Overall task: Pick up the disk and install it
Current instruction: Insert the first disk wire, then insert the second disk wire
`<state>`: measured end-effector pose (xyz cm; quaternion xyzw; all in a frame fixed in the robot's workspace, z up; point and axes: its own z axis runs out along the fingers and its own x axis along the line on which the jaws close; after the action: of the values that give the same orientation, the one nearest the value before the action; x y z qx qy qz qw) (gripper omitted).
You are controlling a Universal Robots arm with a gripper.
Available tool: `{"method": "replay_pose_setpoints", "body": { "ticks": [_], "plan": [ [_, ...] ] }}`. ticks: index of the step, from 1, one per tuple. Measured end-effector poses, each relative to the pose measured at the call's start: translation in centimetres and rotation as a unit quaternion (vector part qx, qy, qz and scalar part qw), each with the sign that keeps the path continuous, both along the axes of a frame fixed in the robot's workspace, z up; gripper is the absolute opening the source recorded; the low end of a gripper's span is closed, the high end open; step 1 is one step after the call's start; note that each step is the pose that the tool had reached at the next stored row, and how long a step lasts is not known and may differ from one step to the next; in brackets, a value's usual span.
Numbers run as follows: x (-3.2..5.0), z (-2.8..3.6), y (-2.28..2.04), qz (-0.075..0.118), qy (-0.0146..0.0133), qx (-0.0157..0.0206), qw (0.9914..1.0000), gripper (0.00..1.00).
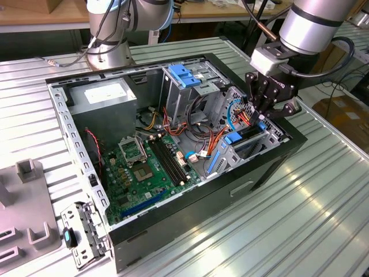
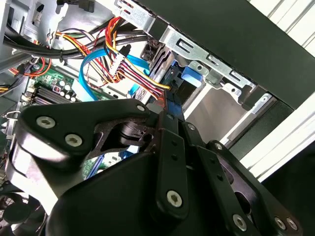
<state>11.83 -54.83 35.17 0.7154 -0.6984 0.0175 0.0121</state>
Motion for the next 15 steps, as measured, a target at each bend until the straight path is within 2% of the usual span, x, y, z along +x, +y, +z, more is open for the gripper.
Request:
{"method": "replay_pose_setpoints", "body": {
  "ticks": [12, 15],
  "plan": [
    [-0.04, 0.08, 0.0, 0.0, 0.0, -0.0001, 1.0, 0.11],
    [-0.36, 0.08, 0.01, 0.0, 0.0, -0.0001, 1.0, 0.11]
  ]
}}
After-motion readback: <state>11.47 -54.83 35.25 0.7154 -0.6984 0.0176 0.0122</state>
